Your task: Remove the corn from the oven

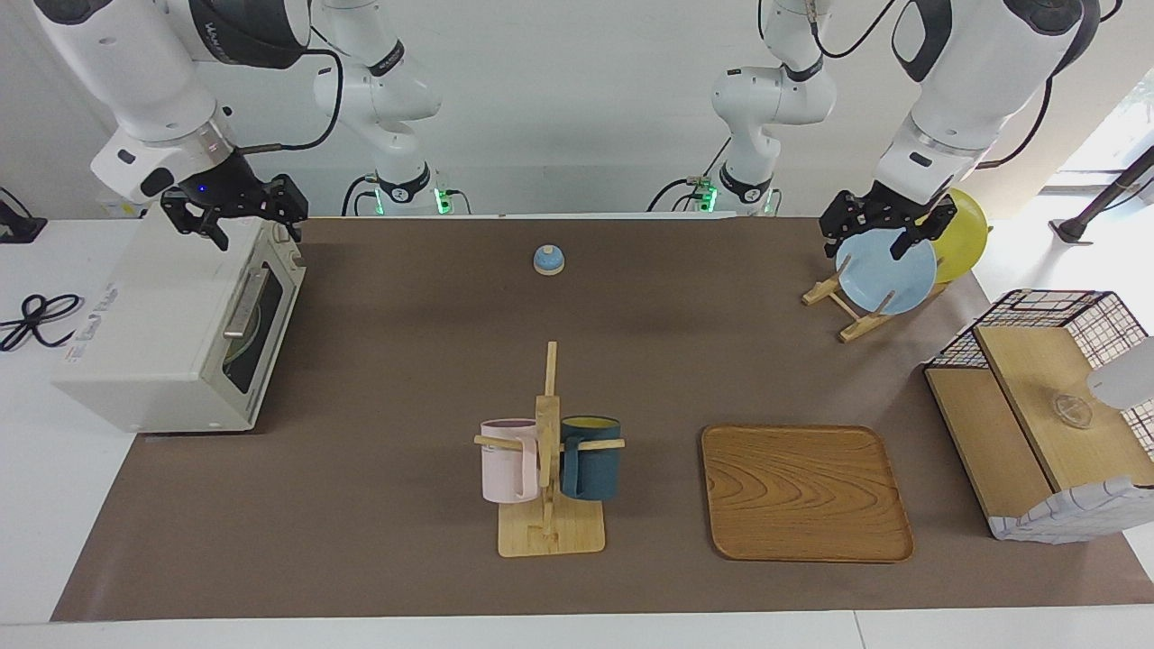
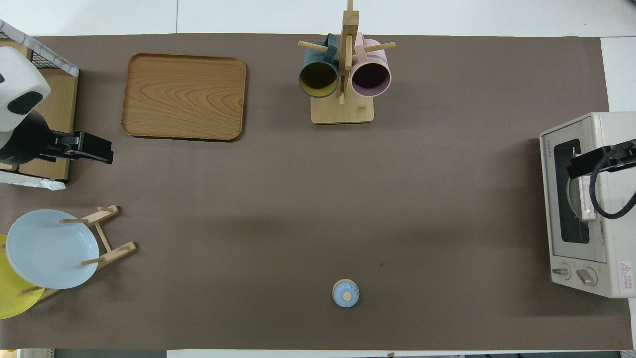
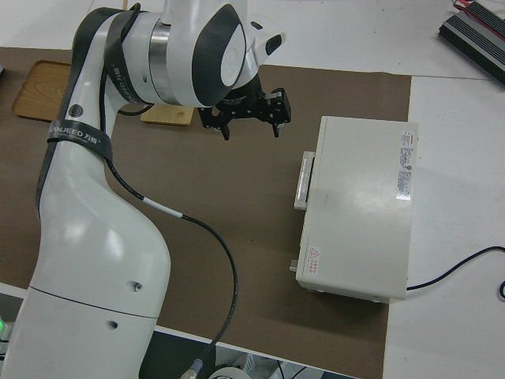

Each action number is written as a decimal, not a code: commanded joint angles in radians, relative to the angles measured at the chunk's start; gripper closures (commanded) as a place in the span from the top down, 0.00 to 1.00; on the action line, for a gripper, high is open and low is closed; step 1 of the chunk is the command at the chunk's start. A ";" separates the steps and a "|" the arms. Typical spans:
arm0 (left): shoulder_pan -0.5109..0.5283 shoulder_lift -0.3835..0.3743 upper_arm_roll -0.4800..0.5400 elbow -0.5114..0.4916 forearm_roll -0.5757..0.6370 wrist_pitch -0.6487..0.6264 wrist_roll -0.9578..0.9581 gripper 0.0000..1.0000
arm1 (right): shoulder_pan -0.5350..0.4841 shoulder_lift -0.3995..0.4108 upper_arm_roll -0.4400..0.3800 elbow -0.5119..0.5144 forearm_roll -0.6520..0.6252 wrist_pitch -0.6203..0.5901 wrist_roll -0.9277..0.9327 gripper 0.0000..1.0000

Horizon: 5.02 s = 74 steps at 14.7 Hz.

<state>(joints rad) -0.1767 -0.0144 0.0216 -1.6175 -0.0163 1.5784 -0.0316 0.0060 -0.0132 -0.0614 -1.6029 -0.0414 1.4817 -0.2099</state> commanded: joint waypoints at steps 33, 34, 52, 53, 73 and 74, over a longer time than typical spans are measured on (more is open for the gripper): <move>-0.003 -0.005 0.003 -0.004 0.021 -0.009 -0.005 1.00 | -0.187 -0.070 -0.003 -0.407 0.025 0.376 0.035 0.00; -0.004 -0.004 0.003 -0.004 0.021 -0.009 -0.005 1.00 | -0.189 -0.070 -0.003 -0.411 0.025 0.376 0.035 0.00; -0.003 -0.006 0.003 -0.004 0.021 -0.009 -0.005 1.00 | -0.141 -0.057 -0.002 -0.512 0.081 0.482 0.004 0.00; -0.004 -0.004 0.003 -0.004 0.021 -0.009 -0.005 1.00 | -0.129 -0.056 -0.002 -0.512 0.081 0.498 0.009 0.00; -0.004 -0.004 0.003 -0.004 0.021 -0.011 -0.005 1.00 | 0.003 0.099 0.005 -0.686 0.116 0.877 0.083 0.00; -0.003 -0.005 0.003 -0.004 0.021 -0.011 -0.005 1.00 | 0.003 0.114 0.005 -0.687 0.132 0.887 0.083 0.00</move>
<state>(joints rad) -0.1767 -0.0144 0.0216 -1.6175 -0.0163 1.5783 -0.0316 0.0360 0.0829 -0.0406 -2.2715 0.0879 2.3340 -0.1249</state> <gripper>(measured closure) 0.000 0.991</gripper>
